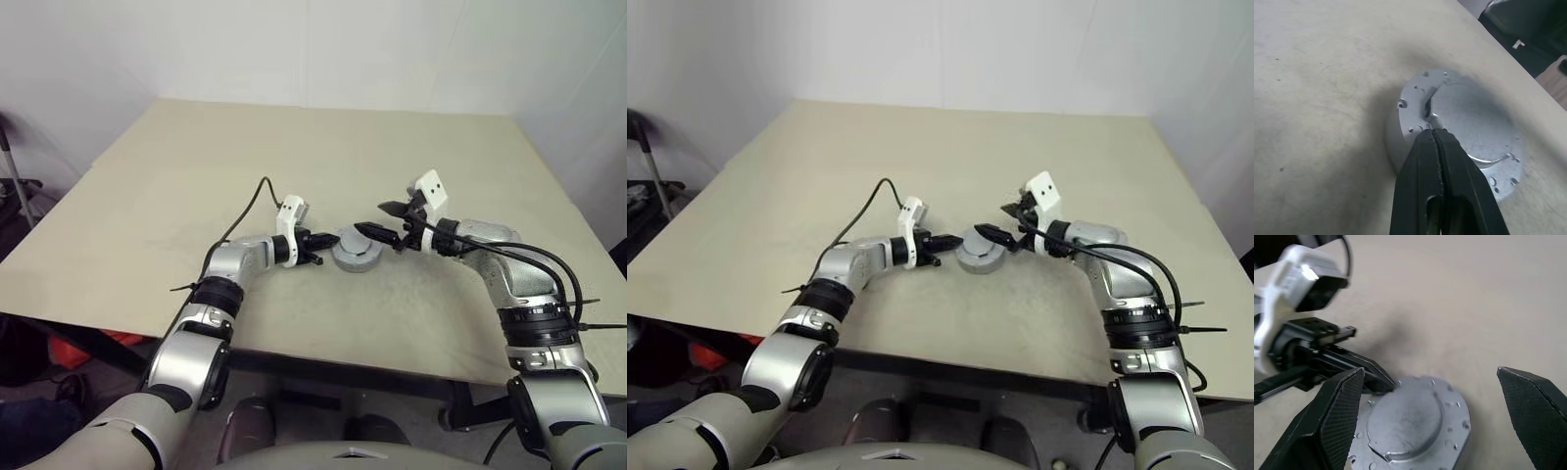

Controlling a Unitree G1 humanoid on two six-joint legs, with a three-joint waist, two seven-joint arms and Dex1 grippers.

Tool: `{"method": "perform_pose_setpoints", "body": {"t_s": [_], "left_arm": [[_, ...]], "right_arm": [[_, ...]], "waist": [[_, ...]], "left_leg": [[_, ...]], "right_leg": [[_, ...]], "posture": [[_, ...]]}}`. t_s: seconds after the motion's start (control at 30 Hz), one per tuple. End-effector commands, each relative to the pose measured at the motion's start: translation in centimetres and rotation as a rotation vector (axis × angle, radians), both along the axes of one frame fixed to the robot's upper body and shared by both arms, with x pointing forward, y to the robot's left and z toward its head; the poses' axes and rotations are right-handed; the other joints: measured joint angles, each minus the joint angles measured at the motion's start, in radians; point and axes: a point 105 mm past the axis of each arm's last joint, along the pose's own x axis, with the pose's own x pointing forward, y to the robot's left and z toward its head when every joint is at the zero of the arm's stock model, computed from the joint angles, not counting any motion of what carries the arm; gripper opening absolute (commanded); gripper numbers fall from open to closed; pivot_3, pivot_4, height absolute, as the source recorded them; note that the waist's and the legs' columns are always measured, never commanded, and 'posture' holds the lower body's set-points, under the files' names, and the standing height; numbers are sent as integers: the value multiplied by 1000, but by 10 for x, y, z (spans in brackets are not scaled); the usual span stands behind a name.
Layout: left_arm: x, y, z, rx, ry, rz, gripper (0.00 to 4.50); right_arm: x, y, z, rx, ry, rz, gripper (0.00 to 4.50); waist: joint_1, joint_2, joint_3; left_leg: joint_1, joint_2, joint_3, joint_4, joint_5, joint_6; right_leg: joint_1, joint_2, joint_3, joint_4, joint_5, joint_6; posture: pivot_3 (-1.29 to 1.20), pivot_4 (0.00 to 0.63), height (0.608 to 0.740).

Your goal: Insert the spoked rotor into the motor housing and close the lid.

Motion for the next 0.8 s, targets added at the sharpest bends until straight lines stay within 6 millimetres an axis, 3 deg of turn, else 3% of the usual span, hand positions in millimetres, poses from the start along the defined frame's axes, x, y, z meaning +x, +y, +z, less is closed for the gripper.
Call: {"method": "perform_pose_setpoints", "body": {"t_s": [0.03, 0.2, 0.4, 0.57, 0.8], "left_arm": [[-6, -2, -4, 6, 1, -24, 0], [-9, -2, -3, -8, -6, -31, 0], [-11, -2, -4, -9, -3, -27, 0], [-10, 1, -5, -4, -5, -17, 0], [-7, 4, -4, 8, -12, -4, 0]], "right_arm": [[-1, -14, 3, 83, 61, -58, 4455], [-12, -35, -18, 221, 301, -169, 4455], [-32, -35, -41, 302, 521, -199, 4455], [-32, -21, -58, 341, 646, -225, 4455], [-14, 23, -48, 454, 674, -161, 4455]], "waist": [[0, 0, 0], [2, 0, 0], [9, 1, 0], [8, 1, -1], [-4, 1, -1]], "left_leg": [[0, 0, 0, 0, 0, 0], [1, 0, 0, 1, 1, -1], [0, 0, 0, 1, 1, -1], [2, 0, 0, 1, 2, -3], [8, 1, 0, -1, 4, -8]], "right_leg": [[0, 0, 0, 0, 0, 0], [1, -1, 0, 1, 0, 0], [0, -1, -1, 1, 0, 0], [1, -1, -1, 2, 0, 0], [5, 0, -1, 3, 0, 0]], "posture": [[0, 0, 740], [0, 0, 740], [0, 0, 740], [0, 0, 740], [0, 0, 740]]}}
